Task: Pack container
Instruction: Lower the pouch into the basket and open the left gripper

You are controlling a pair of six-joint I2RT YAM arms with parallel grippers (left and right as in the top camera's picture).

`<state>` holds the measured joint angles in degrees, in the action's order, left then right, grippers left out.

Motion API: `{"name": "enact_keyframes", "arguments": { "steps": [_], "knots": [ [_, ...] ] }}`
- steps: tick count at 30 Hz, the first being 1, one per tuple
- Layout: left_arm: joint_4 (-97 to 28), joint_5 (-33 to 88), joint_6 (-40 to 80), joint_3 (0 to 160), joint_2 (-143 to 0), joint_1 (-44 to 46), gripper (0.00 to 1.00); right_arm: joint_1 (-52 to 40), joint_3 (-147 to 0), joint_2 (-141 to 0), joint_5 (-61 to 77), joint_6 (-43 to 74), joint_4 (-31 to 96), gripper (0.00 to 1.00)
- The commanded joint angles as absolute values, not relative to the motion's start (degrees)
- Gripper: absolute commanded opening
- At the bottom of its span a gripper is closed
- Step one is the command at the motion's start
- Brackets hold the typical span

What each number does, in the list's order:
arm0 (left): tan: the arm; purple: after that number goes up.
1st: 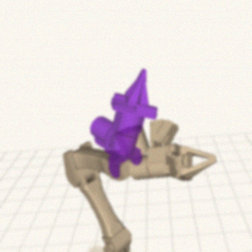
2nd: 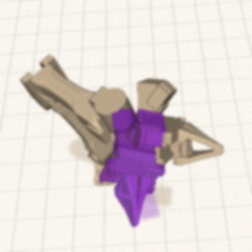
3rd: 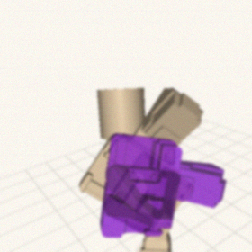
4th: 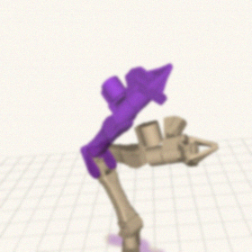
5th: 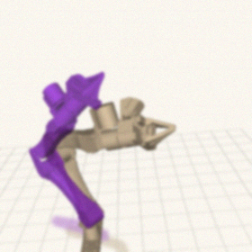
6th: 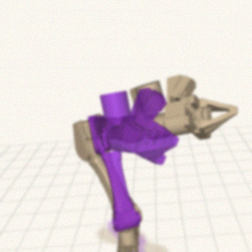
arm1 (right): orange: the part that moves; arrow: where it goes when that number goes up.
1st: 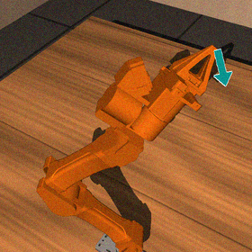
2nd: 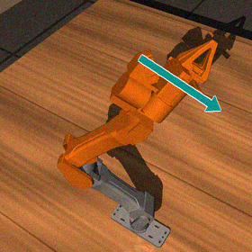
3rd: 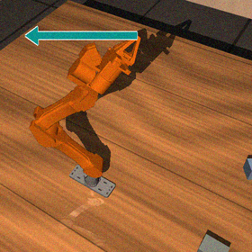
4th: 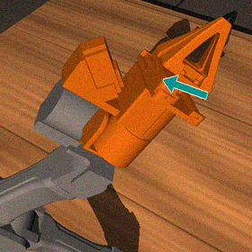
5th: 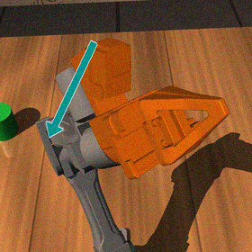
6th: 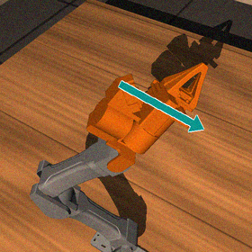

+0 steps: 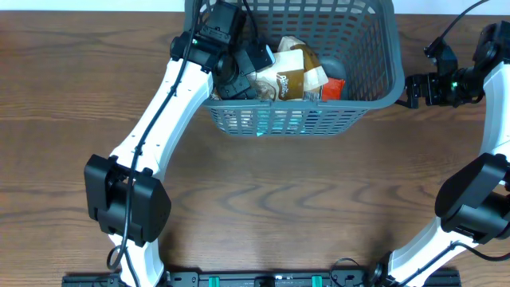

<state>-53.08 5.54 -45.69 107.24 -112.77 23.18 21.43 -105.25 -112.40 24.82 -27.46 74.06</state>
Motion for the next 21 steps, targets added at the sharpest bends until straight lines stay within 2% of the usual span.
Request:
{"name": "enact_keyframes", "arguments": {
  "steps": [1,15,21],
  "knots": [
    [-53.54,5.26,-45.78,107.11,-109.82,23.20,0.99,21.71,-105.21,-111.87,25.28,-28.34,74.17,0.99],
    [-43.79,1.69,-45.84,107.18,-97.82,23.14,0.99,21.71,-105.21,-111.87,25.28,-28.34,74.39,0.99],
    [-41.32,-13.47,-43.97,107.18,-93.30,21.32,0.99,21.71,-105.80,-111.77,25.54,-26.35,72.07,0.99]
  ]
}}
